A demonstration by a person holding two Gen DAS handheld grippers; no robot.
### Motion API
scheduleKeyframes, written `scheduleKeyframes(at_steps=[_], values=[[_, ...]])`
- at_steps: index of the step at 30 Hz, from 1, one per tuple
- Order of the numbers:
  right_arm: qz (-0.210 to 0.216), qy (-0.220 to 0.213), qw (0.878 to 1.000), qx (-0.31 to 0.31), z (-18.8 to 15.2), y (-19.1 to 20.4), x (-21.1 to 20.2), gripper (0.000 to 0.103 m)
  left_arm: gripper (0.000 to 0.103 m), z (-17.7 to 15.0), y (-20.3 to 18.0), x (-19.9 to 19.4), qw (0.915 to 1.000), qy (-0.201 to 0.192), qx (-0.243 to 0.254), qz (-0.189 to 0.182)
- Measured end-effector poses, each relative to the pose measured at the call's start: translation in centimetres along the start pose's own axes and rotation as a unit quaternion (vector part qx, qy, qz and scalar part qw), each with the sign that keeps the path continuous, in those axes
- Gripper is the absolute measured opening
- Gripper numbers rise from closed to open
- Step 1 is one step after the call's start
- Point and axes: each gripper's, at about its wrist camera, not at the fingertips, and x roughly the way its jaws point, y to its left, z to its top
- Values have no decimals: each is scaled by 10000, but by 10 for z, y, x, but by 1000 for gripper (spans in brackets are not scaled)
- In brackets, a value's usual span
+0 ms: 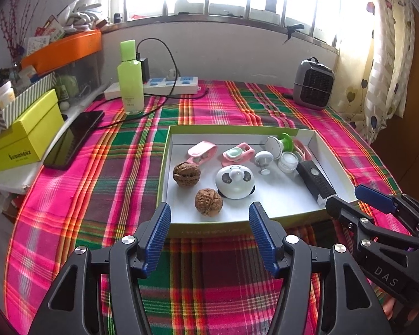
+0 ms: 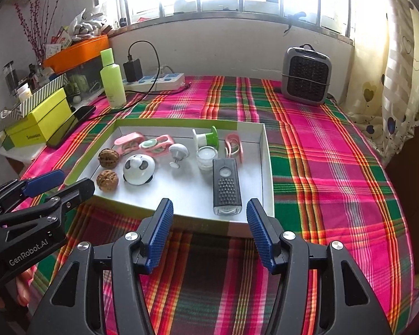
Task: Organize objects
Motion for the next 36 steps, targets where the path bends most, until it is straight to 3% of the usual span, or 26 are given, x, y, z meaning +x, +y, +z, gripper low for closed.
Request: scheduleKeyframes(at_steps=[7,16,26,29,31,36], values=[[40,91,9999,49,-13,5,-3,56,58,-15,0,-4,10000,77,31,39],[-17,430,9990,128,-33,6,8,56,58,-42,-2,8,9988,466,-16,131],[-322,636,9974,118,-41,3,16,56,58,-48,-4,14,9979,616,-18,203],[-360,645,9972,138,-40,1,17,59,59,-48,-7,15,9975,636,52,302],[-420,663,9968,161,-40,0,18,66,60,-48,-6,16,9975,640,25,291],[-434,683,9965,212,-40,-4,18,68,61,-48,-6,16,9975,640,14,293]])
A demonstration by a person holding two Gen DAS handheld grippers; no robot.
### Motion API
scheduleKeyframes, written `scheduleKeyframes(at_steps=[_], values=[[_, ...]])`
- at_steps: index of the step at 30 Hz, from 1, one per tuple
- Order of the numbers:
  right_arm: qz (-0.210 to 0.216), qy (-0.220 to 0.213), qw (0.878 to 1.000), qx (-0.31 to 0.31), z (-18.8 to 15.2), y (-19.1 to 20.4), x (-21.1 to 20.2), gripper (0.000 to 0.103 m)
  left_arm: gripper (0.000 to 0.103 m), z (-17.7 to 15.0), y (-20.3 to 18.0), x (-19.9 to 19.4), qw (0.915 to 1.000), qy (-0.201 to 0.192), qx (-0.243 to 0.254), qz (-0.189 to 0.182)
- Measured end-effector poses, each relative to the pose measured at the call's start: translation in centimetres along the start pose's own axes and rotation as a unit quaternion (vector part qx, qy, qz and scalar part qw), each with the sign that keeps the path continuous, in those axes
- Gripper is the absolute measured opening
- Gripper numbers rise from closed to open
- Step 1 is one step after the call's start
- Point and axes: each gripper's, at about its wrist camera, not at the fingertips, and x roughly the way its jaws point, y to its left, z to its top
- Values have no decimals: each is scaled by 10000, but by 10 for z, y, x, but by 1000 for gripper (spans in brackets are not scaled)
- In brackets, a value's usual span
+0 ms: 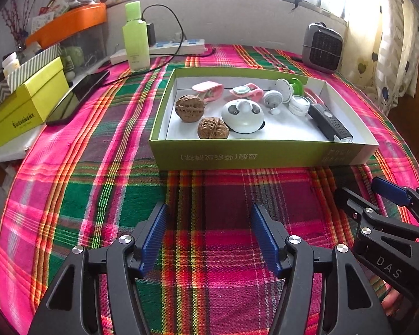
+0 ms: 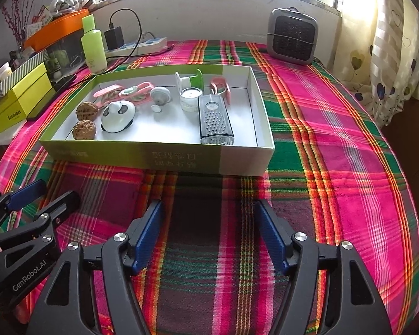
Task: Organize objects
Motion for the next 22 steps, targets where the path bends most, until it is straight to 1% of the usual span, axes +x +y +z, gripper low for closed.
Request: scheduleKeyframes(at_steps=[22], values=[[5,3,10000,-3,1,-1,0,68,62,-1,0,0,10000,1,-2,10]])
